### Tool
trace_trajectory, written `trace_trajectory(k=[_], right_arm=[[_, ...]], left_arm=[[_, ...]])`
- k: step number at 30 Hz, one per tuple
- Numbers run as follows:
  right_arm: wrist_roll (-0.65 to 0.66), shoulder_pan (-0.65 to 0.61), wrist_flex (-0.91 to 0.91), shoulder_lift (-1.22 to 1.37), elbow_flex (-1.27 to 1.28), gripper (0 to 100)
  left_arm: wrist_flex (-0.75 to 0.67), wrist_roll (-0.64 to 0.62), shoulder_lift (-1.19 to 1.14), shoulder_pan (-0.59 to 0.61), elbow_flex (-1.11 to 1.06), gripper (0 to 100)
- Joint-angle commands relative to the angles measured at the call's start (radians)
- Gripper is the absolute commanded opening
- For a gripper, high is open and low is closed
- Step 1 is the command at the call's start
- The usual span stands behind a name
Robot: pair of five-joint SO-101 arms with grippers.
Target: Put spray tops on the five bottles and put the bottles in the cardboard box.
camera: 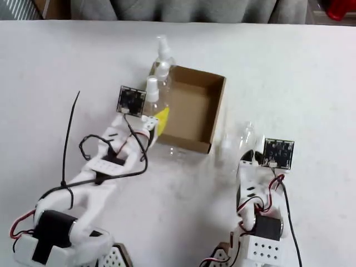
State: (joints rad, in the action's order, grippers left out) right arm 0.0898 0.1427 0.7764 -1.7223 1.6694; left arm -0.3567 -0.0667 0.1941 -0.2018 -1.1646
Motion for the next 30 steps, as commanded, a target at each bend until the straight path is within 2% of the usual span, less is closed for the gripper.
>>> trace_trajectory(k=[1,9,24,30], right_arm=[[0.012,-0.007,-0.002,0.001,0.025,1.5],[0.012,-0.007,-0.002,0.001,0.025,1.5],[0.012,-0.007,-0.001,0.001,0.025,1.5],[0.012,-0.007,-0.001,0.001,0.025,1.5]], left_arm=[[-0.031,0.014,0.012,0.01,0.003,19],[-0.023,0.011,0.012,0.016,-0.002,32],[-0.029,0.008,0.016,0.036,-0.003,32],[0.003,0.005,0.148,0.033,-0.044,32]])
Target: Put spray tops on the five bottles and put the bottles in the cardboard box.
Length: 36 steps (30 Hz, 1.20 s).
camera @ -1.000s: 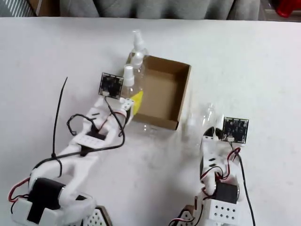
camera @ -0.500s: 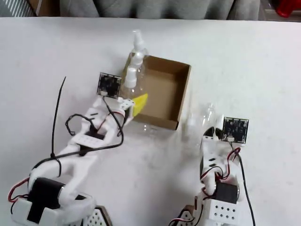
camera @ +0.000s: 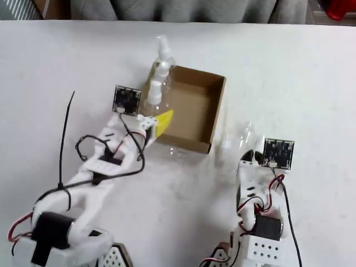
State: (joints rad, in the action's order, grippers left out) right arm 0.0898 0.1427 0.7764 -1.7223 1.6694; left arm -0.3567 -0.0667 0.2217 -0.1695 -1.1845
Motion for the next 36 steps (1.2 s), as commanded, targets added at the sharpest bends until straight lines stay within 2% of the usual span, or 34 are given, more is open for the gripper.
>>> trace_trajectory(k=[1,10,17,27,36], right_arm=[[0.012,-0.007,-0.001,0.001,0.025,1.5],[0.012,-0.007,-0.001,0.001,0.025,1.5],[0.012,-0.007,-0.001,0.001,0.025,1.5],[0.012,-0.005,0.018,0.001,0.025,1.5],[0.012,-0.005,0.018,0.001,0.025,1.5]], left_arm=[[0.021,0.005,0.148,0.001,-0.034,32],[0.209,0.012,0.381,-0.001,-0.098,32],[0.425,0.012,0.552,0.001,-0.106,32],[0.46,0.089,0.786,0.001,-0.264,32],[0.753,0.089,1.013,0.01,-0.276,32]])
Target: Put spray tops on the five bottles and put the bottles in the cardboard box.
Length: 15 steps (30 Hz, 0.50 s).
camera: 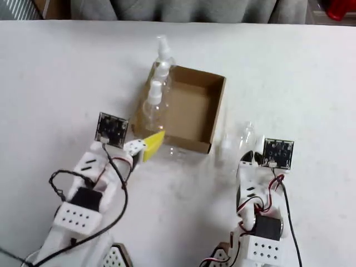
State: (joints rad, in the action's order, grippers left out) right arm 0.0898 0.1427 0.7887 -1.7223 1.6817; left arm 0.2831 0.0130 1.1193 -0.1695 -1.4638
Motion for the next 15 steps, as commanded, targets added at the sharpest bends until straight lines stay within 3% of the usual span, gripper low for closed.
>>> trace_trajectory(k=[1,10,15], right_arm=[[0.012,-0.005,0.005,-0.001,0.012,1.5],[0.012,-0.005,0.007,-0.004,0.012,1.5],[0.012,-0.005,0.007,-0.004,0.012,1.5]], left_arm=[[0.147,0.009,0.145,0.01,0.0,32],[0.436,0.011,0.374,0.01,-0.012,32],[0.453,0.012,0.501,0.042,-0.16,32]])
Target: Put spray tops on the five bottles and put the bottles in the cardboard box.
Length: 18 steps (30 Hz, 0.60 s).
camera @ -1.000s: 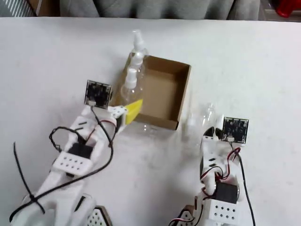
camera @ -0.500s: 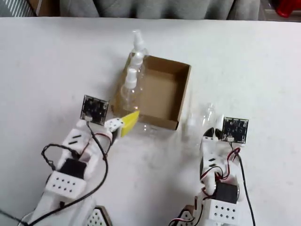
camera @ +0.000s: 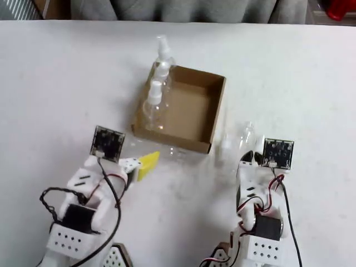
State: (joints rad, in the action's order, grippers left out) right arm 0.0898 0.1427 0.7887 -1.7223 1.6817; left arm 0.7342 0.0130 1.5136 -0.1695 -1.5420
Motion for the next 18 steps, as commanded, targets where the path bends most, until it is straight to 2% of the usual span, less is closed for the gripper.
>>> trace_trajectory(k=[1,3,8,14,18], right_arm=[[0.012,-0.005,0.007,-0.004,0.012,1.5],[0.012,-0.005,0.007,-0.002,0.012,1.5],[0.012,-0.005,0.007,-0.001,0.012,1.5],[0.012,-0.005,0.007,-0.001,0.012,1.5],[0.012,-0.005,0.008,-0.001,0.012,1.5]], left_arm=[[0.002,0.012,0.14,0.062,-0.114,32],[0.011,0.012,0.208,0.11,-0.161,32],[0.15,0.012,0.318,0.255,-0.153,32],[0.281,0.012,0.32,0.329,-0.153,31],[0.293,0.012,0.32,0.351,-0.152,19]])
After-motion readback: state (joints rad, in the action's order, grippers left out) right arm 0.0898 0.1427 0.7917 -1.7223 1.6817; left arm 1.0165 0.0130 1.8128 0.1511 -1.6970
